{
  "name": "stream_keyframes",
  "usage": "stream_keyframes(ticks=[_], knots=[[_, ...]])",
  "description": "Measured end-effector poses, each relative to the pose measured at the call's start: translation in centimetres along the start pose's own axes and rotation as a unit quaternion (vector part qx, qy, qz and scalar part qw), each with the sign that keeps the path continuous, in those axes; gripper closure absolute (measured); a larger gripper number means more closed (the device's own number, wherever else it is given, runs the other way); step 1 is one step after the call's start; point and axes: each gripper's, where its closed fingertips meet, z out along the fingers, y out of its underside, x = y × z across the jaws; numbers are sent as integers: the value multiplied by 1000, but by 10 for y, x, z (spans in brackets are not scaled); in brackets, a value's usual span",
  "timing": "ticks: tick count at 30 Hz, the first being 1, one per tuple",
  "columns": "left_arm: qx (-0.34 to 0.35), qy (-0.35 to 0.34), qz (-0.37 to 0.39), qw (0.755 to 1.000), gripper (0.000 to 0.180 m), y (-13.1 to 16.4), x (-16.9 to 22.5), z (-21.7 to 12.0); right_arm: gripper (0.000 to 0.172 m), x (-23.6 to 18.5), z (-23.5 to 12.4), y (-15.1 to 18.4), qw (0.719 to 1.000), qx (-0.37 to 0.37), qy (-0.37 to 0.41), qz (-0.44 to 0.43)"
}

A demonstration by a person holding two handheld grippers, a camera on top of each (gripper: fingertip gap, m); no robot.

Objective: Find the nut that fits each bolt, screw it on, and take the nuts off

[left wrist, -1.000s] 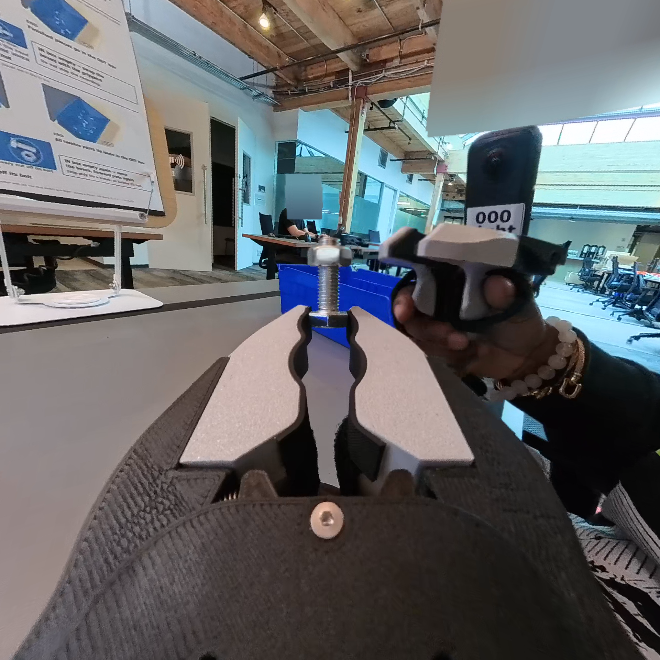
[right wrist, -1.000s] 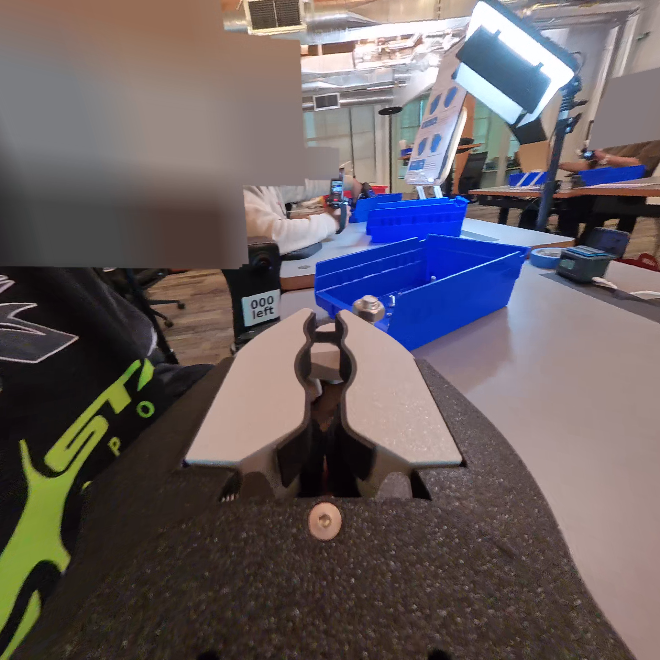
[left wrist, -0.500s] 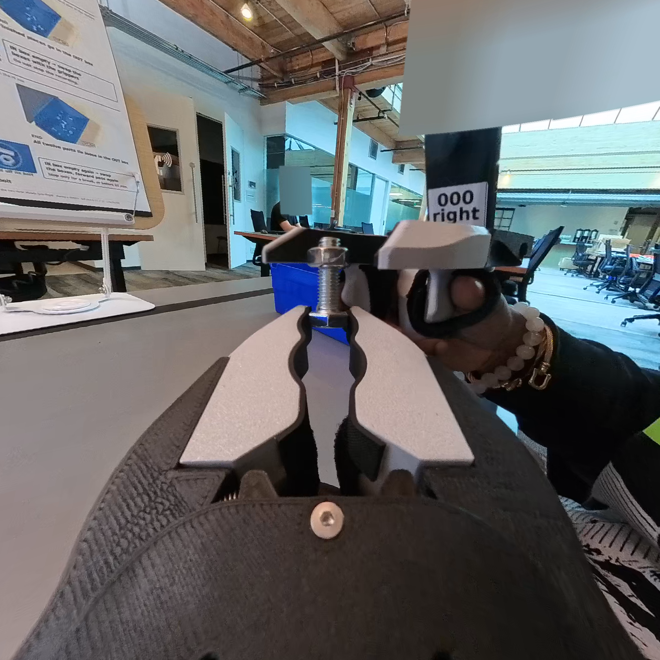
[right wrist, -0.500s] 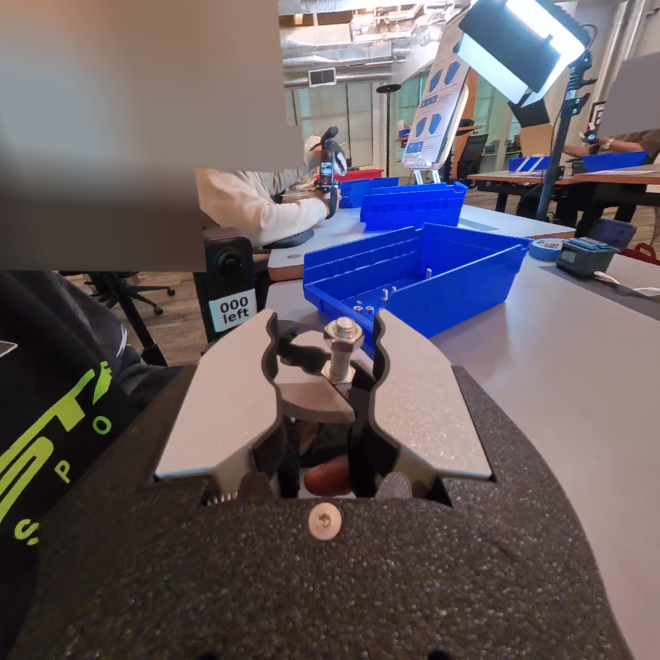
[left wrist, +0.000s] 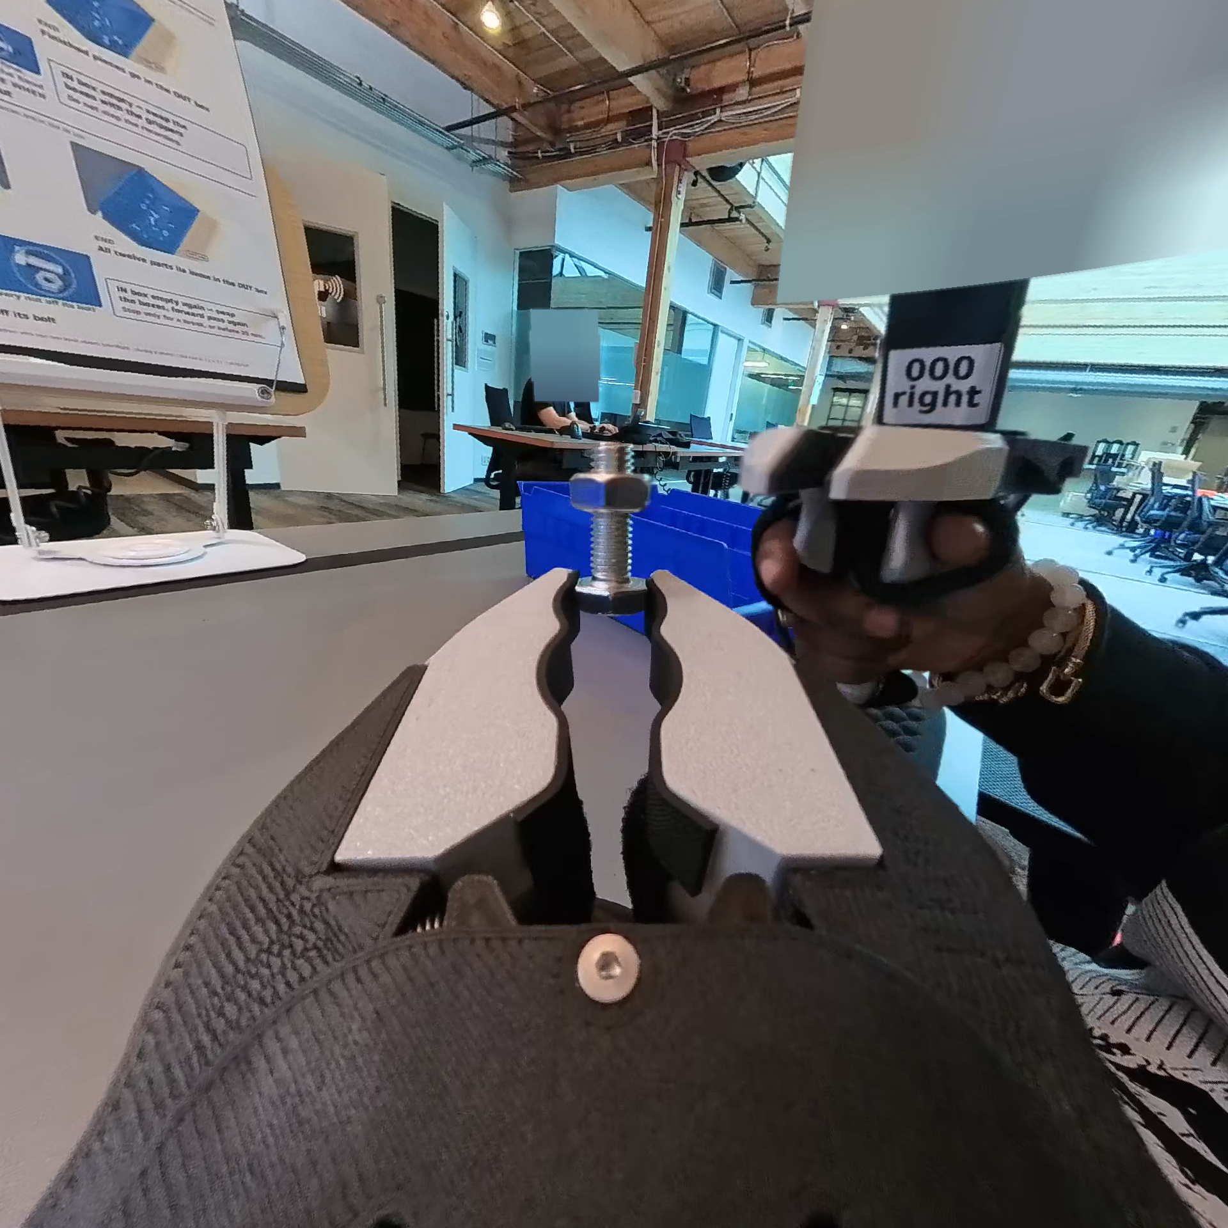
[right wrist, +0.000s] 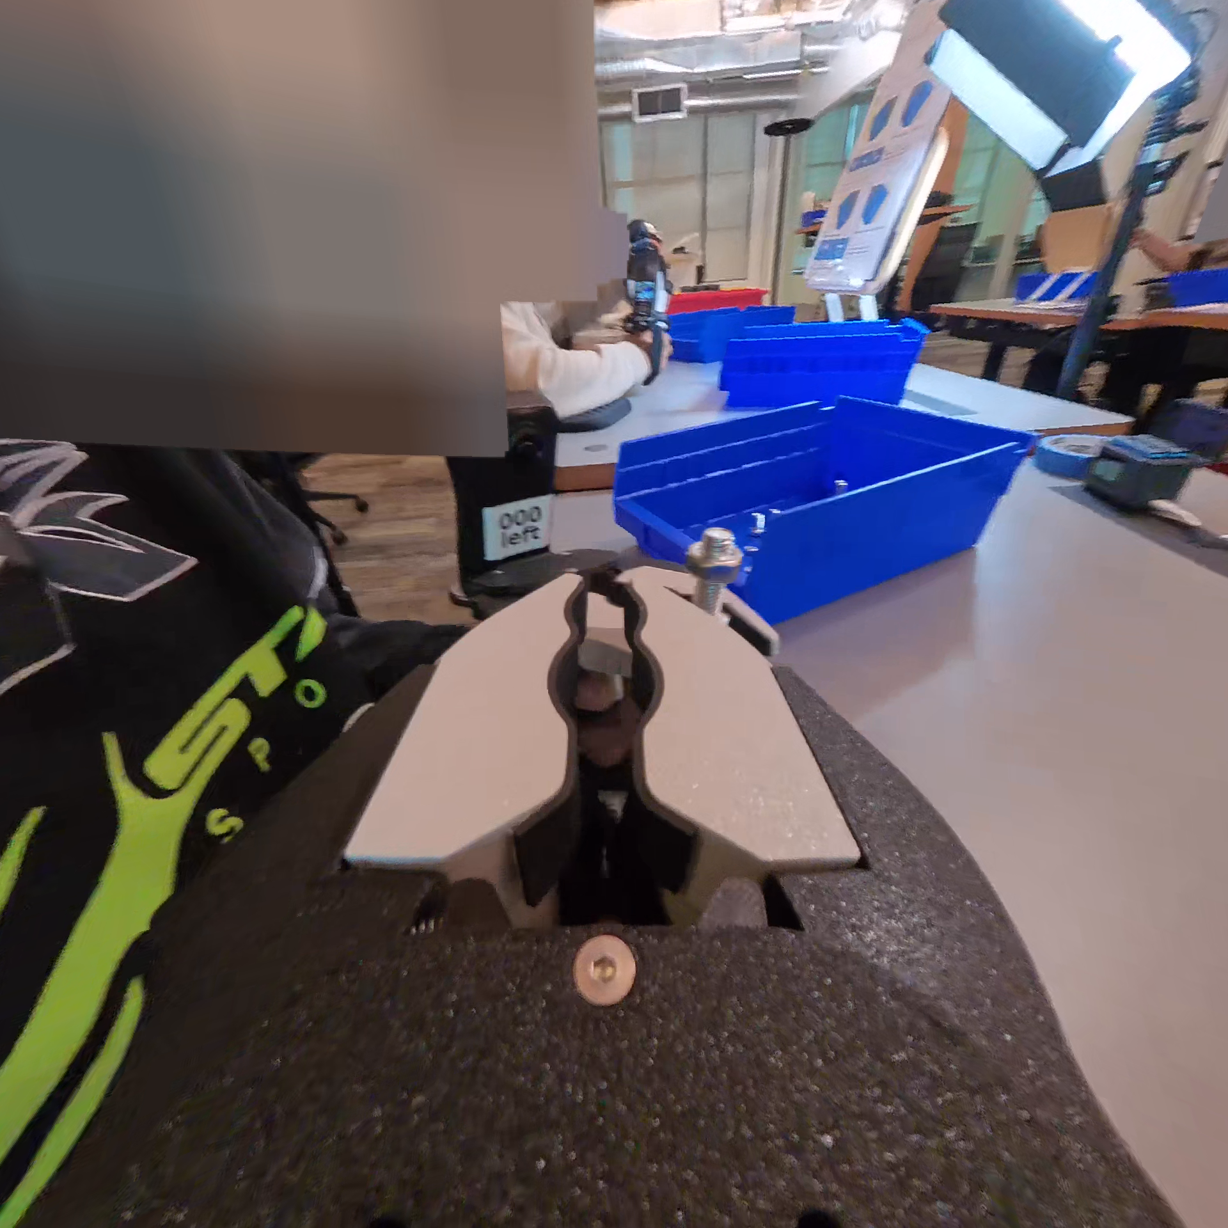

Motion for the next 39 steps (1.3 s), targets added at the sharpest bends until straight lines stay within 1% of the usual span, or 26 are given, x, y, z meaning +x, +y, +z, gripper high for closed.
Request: stream_keyframes(ticks=[1,6,9,14,17,21,22,24,25,27,29,31,33,36,39], knots=[[-1,1,1,1000,162,0,0,0,158,4,1,-1,1000,-1,15,-11],[-2,5,5,1000,162,0,2,0,151,20,7,-11,998,-2,52,-27],[-9,9,18,1000,162,2,5,1,153,29,11,-6,997,-43,63,-33],[-15,10,31,999,162,4,8,3,157,30,14,0,994,-87,55,-45],[-19,12,36,999,162,5,9,3,162,28,14,1,993,-93,50,-53],[-20,21,42,999,162,6,13,4,162,27,10,1,993,-94,51,-47],[-19,25,40,999,160,5,14,4,162,27,8,1,993,-94,52,-45],[-17,24,32,999,146,5,12,4,162,31,0,-1,992,-90,70,-45],[-15,25,28,999,144,4,12,4,162,36,-7,-5,992,-86,85,-47],[-8,23,22,999,144,2,11,3,162,50,-28,-17,988,-76,125,-46],[-5,21,21,1000,144,2,10,2,162,73,-61,-33,977,-76,194,-47],[-5,21,19,1000,144,1,10,2,162,108,-108,-47,951,-94,291,-57],[-1,20,15,1000,144,1,9,2,162,147,-164,-53,911,-122,390,-51],[2,17,9,1000,144,0,7,2,162,197,-237,-38,856,-166,489,-5],[0,16,7,1000,144,1,7,2,162,235,-279,-3,817,-210,534,46]])
